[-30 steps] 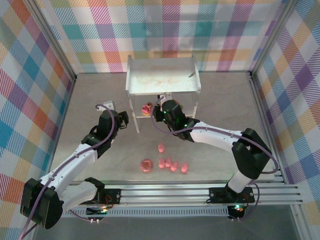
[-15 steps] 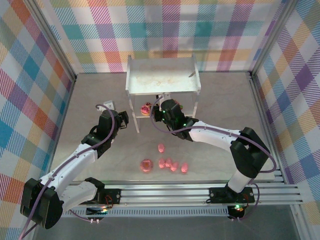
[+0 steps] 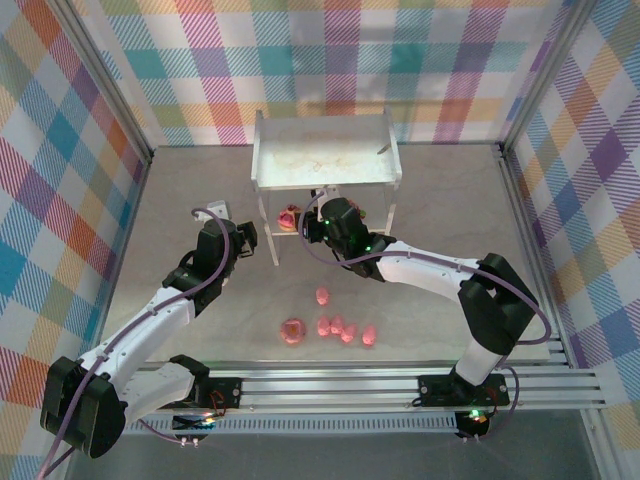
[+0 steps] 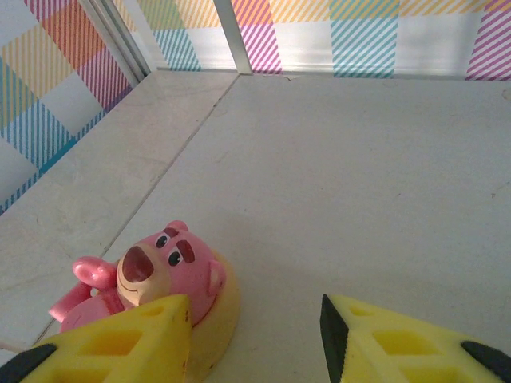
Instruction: Place and organize the plastic toys onto the shelf
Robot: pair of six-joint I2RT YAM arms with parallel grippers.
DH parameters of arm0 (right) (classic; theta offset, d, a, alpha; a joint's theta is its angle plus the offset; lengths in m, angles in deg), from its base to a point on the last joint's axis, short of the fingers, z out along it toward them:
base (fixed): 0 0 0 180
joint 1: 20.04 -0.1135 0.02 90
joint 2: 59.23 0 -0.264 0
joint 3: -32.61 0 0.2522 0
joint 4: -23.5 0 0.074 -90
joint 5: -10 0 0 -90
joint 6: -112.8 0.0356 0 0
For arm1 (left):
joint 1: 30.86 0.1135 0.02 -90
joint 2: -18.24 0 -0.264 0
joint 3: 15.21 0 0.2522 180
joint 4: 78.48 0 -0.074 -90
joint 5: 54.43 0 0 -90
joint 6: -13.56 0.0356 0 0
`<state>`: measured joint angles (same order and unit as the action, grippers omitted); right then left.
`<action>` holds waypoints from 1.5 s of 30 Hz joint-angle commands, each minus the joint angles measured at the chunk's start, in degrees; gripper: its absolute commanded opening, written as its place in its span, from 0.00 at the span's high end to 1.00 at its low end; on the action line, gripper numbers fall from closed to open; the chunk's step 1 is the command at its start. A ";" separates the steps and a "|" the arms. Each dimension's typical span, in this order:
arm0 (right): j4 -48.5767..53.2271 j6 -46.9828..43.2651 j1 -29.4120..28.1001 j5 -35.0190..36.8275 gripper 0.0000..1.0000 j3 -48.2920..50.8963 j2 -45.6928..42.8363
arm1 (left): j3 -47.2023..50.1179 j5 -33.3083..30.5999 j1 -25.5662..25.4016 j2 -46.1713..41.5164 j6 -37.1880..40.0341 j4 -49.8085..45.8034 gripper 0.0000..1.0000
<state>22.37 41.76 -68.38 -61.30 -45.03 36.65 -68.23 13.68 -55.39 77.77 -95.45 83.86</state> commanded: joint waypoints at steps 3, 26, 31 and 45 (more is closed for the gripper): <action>-2.18 -0.06 0.44 -0.33 0.50 -2.57 0.44 | -1.67 0.26 0.94 -0.34 0.54 1.04 0.42; -3.08 -0.73 0.44 -3.73 0.44 0.73 -5.68 | -1.30 -0.19 0.95 -1.16 0.48 1.06 0.42; -2.52 -1.09 0.44 -5.89 0.44 0.94 -6.23 | -1.25 -0.09 0.89 -1.15 0.32 1.01 0.42; 1.06 -1.95 0.34 -10.31 0.46 0.95 -7.55 | -1.23 -0.04 0.94 -1.26 0.28 1.04 0.43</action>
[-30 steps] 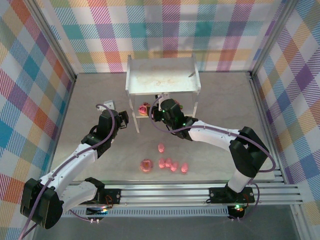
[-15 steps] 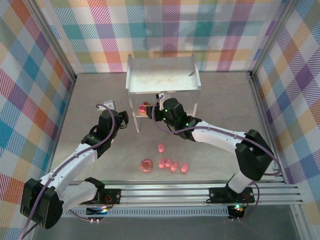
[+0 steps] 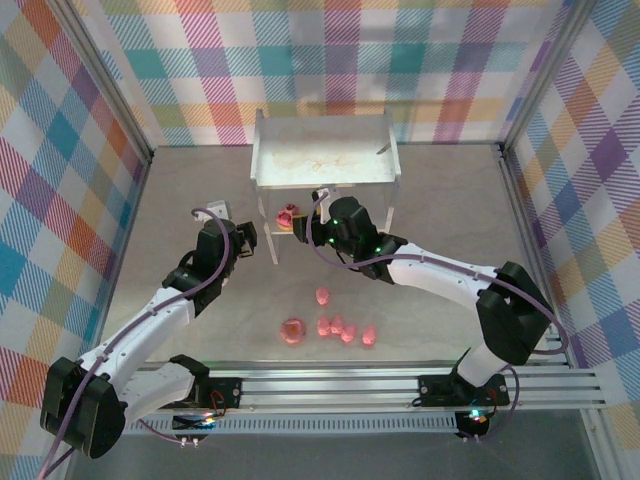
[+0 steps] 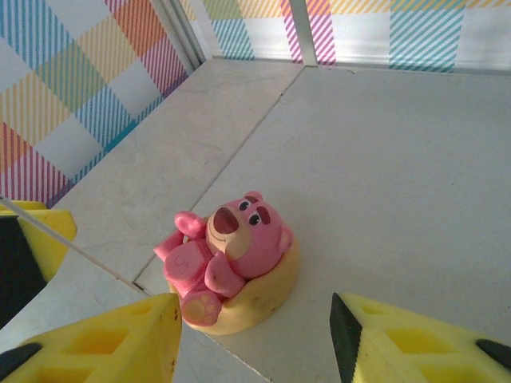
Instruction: Place and organize the plastic toys onto the shelf
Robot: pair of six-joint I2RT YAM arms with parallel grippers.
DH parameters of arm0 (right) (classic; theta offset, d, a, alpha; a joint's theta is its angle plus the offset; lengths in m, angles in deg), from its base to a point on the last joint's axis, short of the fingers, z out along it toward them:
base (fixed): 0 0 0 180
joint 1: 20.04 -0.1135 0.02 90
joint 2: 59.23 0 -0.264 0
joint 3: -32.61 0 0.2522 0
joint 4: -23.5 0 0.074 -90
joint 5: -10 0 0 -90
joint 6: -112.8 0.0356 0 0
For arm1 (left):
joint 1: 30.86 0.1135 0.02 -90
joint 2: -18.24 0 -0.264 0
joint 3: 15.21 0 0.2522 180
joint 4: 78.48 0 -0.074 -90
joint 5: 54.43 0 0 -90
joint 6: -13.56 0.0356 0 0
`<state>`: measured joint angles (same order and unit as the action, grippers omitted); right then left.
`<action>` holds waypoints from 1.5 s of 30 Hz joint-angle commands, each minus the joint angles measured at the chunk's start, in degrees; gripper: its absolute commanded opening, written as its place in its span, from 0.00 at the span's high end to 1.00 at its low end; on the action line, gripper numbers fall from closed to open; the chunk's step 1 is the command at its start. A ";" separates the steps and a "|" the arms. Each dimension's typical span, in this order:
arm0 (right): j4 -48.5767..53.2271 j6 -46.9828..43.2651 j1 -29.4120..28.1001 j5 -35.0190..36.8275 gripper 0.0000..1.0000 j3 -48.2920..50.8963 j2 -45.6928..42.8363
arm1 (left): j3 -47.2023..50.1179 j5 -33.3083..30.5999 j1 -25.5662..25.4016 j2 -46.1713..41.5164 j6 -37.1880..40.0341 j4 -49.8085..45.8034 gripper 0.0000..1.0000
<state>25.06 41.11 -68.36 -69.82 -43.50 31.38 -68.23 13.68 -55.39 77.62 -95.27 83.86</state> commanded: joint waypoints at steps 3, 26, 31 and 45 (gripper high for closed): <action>-0.81 -1.74 0.24 -2.80 0.45 -0.67 -2.11 | -1.12 0.05 0.94 -1.20 0.11 1.16 0.43; 2.98 -2.25 -0.53 -5.67 0.51 -3.47 -0.36 | -1.14 0.17 0.89 -1.50 0.08 1.45 0.43; 3.67 -2.30 -1.04 -6.54 0.55 -3.97 -0.26 | -1.20 0.27 0.97 -1.85 0.16 1.31 0.43; 4.36 -1.47 -1.79 0.99 0.58 -5.77 2.48 | -1.76 1.06 0.89 -1.18 0.44 1.28 0.43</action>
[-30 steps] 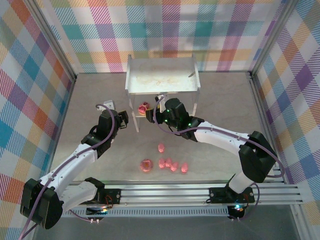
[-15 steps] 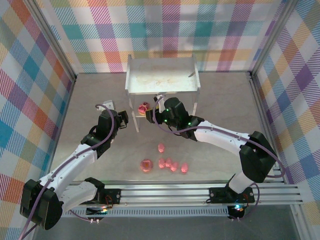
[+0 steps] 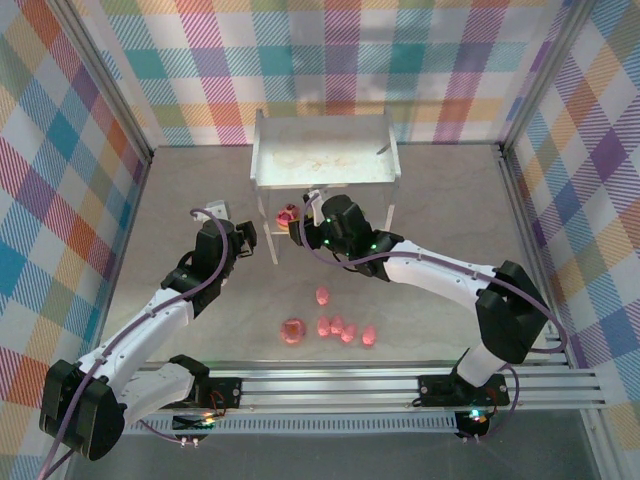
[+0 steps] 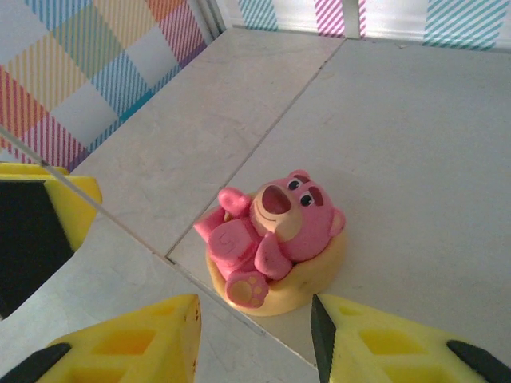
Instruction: Place and organize the plastic toys onto the shelf
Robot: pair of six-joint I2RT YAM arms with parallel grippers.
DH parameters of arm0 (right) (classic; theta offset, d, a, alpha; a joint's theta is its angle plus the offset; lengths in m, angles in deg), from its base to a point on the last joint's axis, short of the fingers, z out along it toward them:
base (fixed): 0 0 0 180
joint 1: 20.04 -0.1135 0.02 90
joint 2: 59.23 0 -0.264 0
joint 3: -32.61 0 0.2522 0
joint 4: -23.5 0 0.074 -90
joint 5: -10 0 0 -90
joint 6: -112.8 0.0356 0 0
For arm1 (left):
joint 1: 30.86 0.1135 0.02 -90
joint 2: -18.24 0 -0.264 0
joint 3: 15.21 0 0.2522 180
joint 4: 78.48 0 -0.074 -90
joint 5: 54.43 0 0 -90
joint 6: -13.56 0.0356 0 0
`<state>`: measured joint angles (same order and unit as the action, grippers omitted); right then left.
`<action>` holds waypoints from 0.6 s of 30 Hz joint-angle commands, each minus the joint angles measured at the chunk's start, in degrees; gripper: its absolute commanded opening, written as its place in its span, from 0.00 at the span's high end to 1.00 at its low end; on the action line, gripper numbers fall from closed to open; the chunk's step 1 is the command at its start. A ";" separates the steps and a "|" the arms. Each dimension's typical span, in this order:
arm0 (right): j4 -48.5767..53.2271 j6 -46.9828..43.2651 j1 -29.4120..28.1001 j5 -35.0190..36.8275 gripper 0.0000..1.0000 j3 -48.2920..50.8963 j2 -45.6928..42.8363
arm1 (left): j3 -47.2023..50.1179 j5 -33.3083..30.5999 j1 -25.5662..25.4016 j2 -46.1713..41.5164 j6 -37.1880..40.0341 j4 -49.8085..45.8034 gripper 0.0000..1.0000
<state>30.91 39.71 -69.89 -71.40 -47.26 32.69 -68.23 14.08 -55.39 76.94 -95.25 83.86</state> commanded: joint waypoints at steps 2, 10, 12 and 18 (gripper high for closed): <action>-1.57 0.03 -0.43 3.22 0.58 -2.49 1.96 | -1.84 0.67 0.93 -0.35 0.41 1.50 0.43; -2.32 -0.04 -1.05 5.23 0.58 -3.39 4.30 | -1.68 0.73 0.93 -0.12 0.42 2.06 0.43; -2.43 -0.03 -1.18 5.11 0.58 -3.50 4.82 | -1.64 0.67 0.95 -0.16 0.51 2.29 0.43; -2.76 -0.38 -1.22 4.89 0.58 -4.03 5.28 | -1.53 0.59 0.91 0.06 0.53 2.49 0.43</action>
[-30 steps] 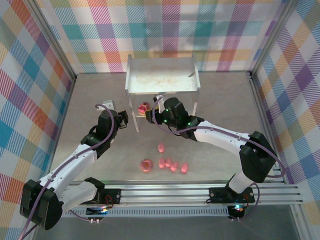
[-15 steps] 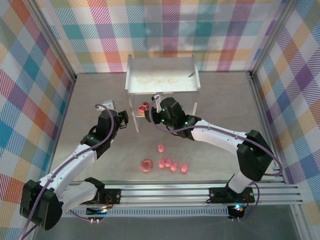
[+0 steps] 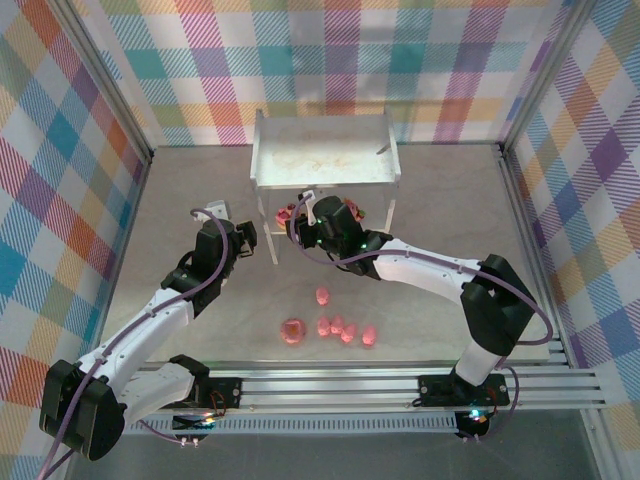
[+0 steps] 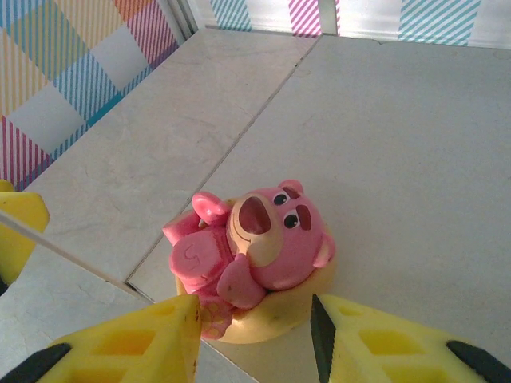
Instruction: Place and organize the plastic toys onto the shelf
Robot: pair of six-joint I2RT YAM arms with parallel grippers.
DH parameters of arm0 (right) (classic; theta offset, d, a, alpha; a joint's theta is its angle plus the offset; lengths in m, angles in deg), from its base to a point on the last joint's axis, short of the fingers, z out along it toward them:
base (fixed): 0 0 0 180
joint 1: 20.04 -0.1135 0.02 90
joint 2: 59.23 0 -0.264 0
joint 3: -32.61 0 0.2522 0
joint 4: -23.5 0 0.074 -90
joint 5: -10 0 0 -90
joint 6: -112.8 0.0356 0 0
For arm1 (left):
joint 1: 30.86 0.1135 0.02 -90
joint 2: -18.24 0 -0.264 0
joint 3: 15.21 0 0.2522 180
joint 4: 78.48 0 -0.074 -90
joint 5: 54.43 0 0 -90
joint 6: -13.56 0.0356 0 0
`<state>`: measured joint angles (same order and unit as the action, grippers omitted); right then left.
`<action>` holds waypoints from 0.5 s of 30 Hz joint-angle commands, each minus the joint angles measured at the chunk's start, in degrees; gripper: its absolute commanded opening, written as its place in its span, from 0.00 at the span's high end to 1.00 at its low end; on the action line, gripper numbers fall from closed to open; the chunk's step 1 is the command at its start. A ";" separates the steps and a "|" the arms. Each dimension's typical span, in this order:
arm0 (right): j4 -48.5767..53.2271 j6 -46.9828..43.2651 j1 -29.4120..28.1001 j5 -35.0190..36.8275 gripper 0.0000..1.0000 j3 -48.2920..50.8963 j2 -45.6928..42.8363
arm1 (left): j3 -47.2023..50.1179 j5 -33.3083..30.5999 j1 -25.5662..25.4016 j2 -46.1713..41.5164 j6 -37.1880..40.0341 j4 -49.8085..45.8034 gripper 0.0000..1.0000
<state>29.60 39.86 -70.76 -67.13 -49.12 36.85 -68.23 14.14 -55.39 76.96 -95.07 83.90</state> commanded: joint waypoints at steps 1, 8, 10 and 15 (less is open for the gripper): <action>-1.39 -0.54 -0.35 0.59 0.58 -2.17 1.02 | -1.50 0.60 0.89 0.01 0.35 2.51 0.43; -2.03 -0.62 -0.50 0.50 0.53 -0.60 -1.22 | -1.44 0.34 0.89 0.25 0.44 2.63 0.43; -2.15 -0.62 -0.43 0.19 0.53 -0.42 -1.65 | -1.43 0.51 0.91 0.52 0.42 2.73 0.43; -1.70 -0.62 -0.52 -0.78 0.51 -1.09 -1.47 | -1.65 0.60 0.94 0.61 0.47 2.94 0.43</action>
<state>29.39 39.84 -70.76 -67.18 -49.14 36.85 -68.23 14.14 -55.39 77.25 -95.07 84.99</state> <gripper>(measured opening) 0.485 0.571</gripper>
